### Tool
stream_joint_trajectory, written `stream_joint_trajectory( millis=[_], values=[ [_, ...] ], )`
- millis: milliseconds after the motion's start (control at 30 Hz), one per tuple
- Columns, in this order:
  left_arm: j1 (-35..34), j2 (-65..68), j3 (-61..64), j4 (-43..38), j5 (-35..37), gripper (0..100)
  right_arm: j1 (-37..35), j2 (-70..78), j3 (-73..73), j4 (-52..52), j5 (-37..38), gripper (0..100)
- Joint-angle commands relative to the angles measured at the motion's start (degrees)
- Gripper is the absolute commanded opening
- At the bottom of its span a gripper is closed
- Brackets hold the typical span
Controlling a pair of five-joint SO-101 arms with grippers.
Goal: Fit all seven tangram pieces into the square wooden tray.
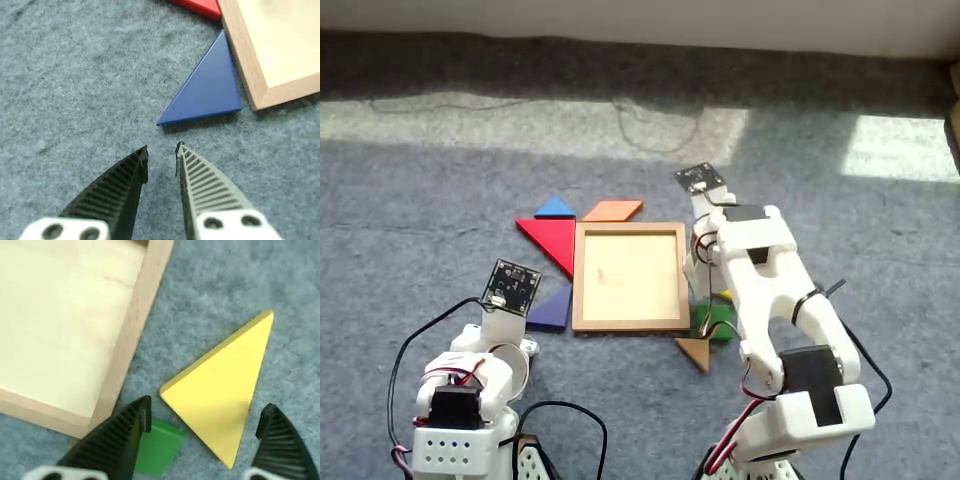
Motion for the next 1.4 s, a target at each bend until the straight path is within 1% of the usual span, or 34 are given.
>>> stream_joint_trajectory(
  millis=[0, 133, 333, 567, 700, 867, 933, 1033, 1100, 1267, 1367],
  values=[
    [-0.57, -0.92, 1.1, 0.26, -0.18, 12, -1.63, -0.57, -2.77, -2.24, 0.79, 32.6],
    [-0.57, -0.92, 1.1, 0.26, -0.18, 12, -0.92, -0.57, -2.51, -5.49, 0.79, 32.6],
    [-0.57, -0.92, 1.1, 0.26, -0.18, 12, 1.89, -0.48, -2.42, -5.49, 0.79, 32.6],
    [-0.57, -0.92, 1.1, 0.26, -0.18, 12, 1.8, -0.22, -2.33, -5.58, -0.26, 32.5],
    [-0.57, -0.92, 1.1, 0.26, -0.18, 12, 1.8, 4.88, -2.59, -7.34, -2.29, 32.5],
    [-0.57, -0.92, 1.1, 0.26, -0.18, 12, 2.07, 8.66, -2.86, -6.11, -2.37, 32.4],
    [-0.57, -0.92, 1.1, 0.26, -0.18, 12, 2.07, 8.66, -2.86, -6.02, -2.37, 30.5],
    [-0.57, -0.92, 1.1, 0.26, -0.18, 12, 2.07, 8.66, -2.86, -6.02, -2.37, 23.3],
    [-0.57, -0.92, 1.1, 0.26, -0.18, 12, 2.07, 8.66, -2.77, -5.93, -2.37, 20.2],
    [-0.57, -0.92, 1.1, 0.26, -0.18, 12, 3.3, 8.22, -3.38, -3.38, -2.37, 19.0],
    [-0.57, -0.92, 1.1, 0.26, -0.18, 12, 3.74, 6.2, -7.87, -0.84, -2.37, 19.0]
  ],
)
